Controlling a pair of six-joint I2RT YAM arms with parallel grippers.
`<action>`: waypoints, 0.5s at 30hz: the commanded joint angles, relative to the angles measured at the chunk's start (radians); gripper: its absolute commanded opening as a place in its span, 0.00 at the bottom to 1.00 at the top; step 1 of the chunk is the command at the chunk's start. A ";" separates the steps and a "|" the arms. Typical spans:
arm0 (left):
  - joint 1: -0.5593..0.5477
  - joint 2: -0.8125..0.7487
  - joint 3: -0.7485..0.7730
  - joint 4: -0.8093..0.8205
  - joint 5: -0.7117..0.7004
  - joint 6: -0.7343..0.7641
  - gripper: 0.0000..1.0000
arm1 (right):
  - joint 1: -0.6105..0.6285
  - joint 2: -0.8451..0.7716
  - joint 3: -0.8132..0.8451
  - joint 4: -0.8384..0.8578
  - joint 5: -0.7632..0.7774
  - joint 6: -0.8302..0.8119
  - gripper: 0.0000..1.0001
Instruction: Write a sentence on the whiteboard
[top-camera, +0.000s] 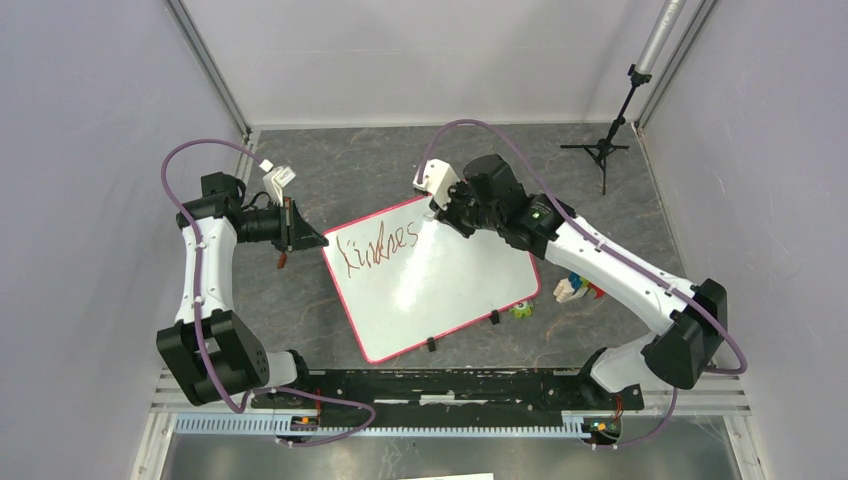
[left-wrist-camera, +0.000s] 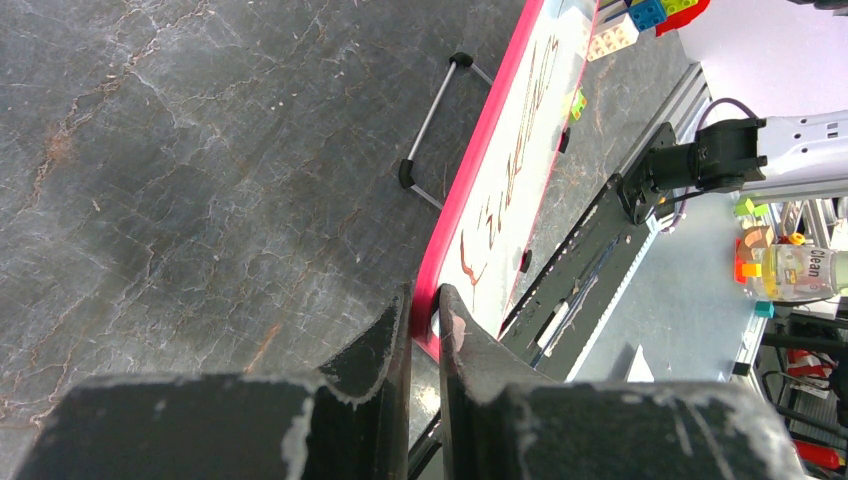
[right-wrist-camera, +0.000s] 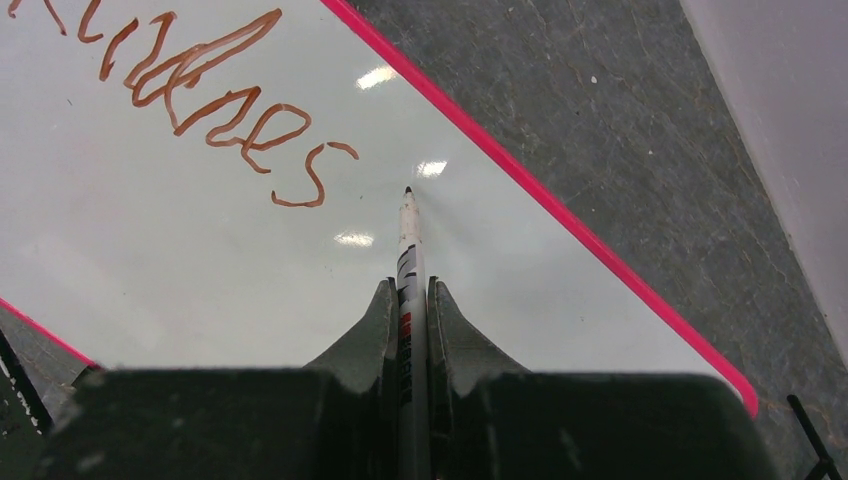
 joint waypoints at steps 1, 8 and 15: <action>-0.013 -0.019 -0.006 -0.011 0.016 0.013 0.16 | 0.004 0.021 0.024 0.030 0.016 -0.005 0.00; -0.013 -0.023 -0.007 -0.011 0.015 0.016 0.16 | 0.004 0.055 0.050 0.029 -0.005 -0.009 0.00; -0.012 -0.022 -0.007 -0.011 0.013 0.015 0.16 | 0.008 0.054 0.028 0.025 -0.044 -0.004 0.00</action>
